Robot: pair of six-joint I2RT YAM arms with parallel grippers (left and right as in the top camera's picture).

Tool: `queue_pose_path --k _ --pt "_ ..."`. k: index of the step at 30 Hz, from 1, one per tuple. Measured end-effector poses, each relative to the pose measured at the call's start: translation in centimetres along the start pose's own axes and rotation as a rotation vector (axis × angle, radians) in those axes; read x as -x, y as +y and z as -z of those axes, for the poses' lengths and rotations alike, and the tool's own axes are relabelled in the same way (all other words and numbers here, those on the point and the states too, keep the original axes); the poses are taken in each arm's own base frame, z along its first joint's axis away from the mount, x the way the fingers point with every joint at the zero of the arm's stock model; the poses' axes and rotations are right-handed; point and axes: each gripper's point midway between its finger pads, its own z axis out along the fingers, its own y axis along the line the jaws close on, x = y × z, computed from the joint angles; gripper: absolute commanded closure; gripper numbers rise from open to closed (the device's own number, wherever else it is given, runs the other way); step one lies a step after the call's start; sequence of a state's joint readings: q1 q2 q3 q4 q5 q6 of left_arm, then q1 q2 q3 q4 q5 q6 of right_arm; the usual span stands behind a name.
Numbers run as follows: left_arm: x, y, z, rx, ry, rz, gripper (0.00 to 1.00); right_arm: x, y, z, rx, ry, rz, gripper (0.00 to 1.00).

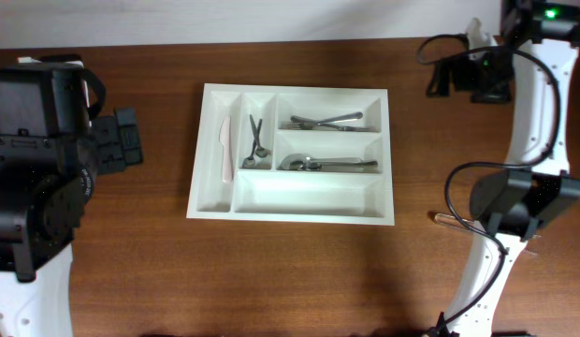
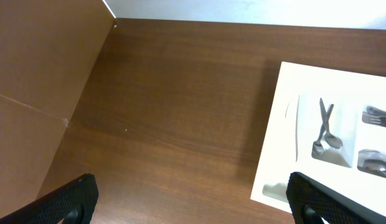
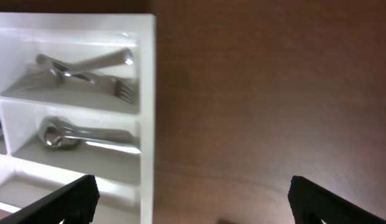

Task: Pack container

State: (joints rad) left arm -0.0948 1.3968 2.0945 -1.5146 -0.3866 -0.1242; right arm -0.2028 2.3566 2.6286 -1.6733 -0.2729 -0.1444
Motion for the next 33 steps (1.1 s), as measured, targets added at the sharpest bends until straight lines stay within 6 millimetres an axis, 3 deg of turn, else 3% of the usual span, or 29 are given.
queue_pose_path --k 2,5,7,11,13,15,18,20,23,33 --pt "0.0 0.0 0.0 0.0 0.0 0.0 0.01 -0.5 -0.8 1.9 -0.036 -0.019 -0.031 0.01" --pt "0.0 0.0 0.0 0.0 0.0 0.0 0.01 -1.0 -0.5 7.5 -0.093 -0.139 -0.07 0.01" --pt "0.0 0.0 0.0 0.0 0.0 0.0 0.01 -2.1 0.5 13.2 -0.142 -0.27 -0.116 0.01" --pt "0.0 0.0 0.0 0.0 0.0 0.0 0.01 -5.5 2.2 22.0 -0.212 -0.49 -0.2 0.01" --pt "0.0 0.0 0.0 0.0 0.0 0.0 0.01 -7.3 2.8 24.7 -0.23 -0.565 -0.228 0.01" --pt "0.0 0.0 0.0 0.0 0.0 0.0 0.01 -9.1 3.1 26.0 -0.244 -0.591 -0.252 0.01" --pt "0.0 0.0 0.0 0.0 0.001 0.0 0.01 -11.5 1.8 24.2 -0.296 -0.514 -0.339 0.01" --pt "0.0 0.0 0.0 -0.001 -0.001 0.0 0.01 -13.2 0.1 20.5 -0.347 -0.373 -0.417 0.01" --pt "0.0 0.0 0.0 0.0 0.0 0.0 0.01 -15.1 -2.8 13.4 -0.422 -0.184 -0.53 0.01" --pt "0.0 0.0 0.0 0.0 0.0 0.0 0.01 -19.2 -6.0 2.2 -0.465 -0.159 -0.93 0.01"
